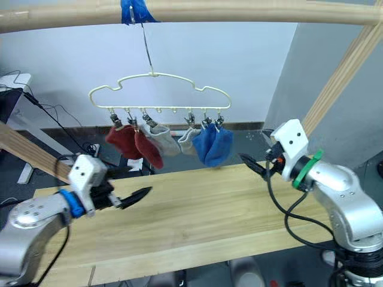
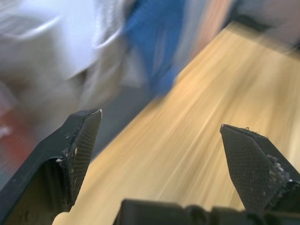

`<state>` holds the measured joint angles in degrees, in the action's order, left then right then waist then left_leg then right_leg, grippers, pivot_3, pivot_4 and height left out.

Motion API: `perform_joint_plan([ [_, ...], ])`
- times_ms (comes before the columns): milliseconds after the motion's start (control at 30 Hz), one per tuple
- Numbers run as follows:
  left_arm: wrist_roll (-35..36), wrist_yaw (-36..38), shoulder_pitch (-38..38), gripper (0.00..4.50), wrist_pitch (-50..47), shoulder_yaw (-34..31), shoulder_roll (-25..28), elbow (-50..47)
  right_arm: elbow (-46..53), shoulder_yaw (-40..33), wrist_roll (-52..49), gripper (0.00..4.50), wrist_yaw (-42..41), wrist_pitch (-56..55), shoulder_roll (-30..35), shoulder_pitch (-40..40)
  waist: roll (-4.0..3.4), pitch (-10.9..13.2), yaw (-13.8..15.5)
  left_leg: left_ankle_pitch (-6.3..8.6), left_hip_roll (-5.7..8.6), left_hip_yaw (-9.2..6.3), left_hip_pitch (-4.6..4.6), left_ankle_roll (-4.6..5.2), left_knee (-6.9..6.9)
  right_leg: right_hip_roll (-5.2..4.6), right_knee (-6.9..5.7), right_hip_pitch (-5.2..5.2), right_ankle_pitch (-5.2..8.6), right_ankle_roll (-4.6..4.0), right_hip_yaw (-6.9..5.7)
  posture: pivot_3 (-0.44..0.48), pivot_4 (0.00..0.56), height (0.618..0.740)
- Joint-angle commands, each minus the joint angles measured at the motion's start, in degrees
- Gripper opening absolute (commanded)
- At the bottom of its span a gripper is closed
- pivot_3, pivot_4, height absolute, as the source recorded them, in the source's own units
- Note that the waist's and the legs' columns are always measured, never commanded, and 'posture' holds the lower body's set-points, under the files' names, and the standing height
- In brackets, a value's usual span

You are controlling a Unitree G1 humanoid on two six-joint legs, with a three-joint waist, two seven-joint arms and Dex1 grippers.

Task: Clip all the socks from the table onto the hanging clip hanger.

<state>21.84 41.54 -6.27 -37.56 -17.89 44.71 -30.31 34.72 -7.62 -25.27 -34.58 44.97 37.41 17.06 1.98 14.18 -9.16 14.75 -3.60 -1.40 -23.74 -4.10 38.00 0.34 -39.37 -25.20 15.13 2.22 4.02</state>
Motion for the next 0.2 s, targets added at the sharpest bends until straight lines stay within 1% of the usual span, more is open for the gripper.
perform_joint_plan([
  [33,-0.25,0.0,-3.17,4.5,2.81,-5.41,-0.03,-1.73,-2.02,-1.73,-2.0,4.48,-6.94,-4.25,3.58,-0.7,0.0,-0.8,0.42,0.0,0.0,0.01,-0.02,0.0,0.01,0.0,0.01,-0.01,0.0,0.0,0.0,-0.108,0.117,0.74],
  [67,-0.11,0.24,-3.85,4.5,3.61,-6.39,-0.08,-1.4,-2.73,-1.79,-2.17,4.48,-8.08,-4.93,4.41,-0.9,0.06,-1.26,0.84,0.0,0.0,0.01,-0.01,0.0,0.01,0.01,0.02,0.0,0.0,0.0,-0.01,-0.108,0.117,0.74],
  [133,0.86,0.31,-3.78,4.5,3.46,-6.91,-0.36,-0.15,-4.52,-1.17,-1.9,4.48,-9.75,-6.66,5.37,-0.84,0.15,-2.0,1.26,0.0,-0.01,0.02,0.03,0.0,0.02,0.02,0.02,0.02,0.0,-0.01,-0.01,-0.091,0.094,0.74],
  [200,2.05,0.81,-4.11,4.5,3.28,-7.91,-0.7,0.76,-5.32,-0.73,-1.82,4.48,-11.01,-7.83,6.14,-0.99,0.18,-2.45,1.37,-0.01,-0.01,0.02,0.03,0.01,0.04,0.03,0.03,0.04,0.0,-0.02,-0.02,-0.091,0.094,0.74],
])
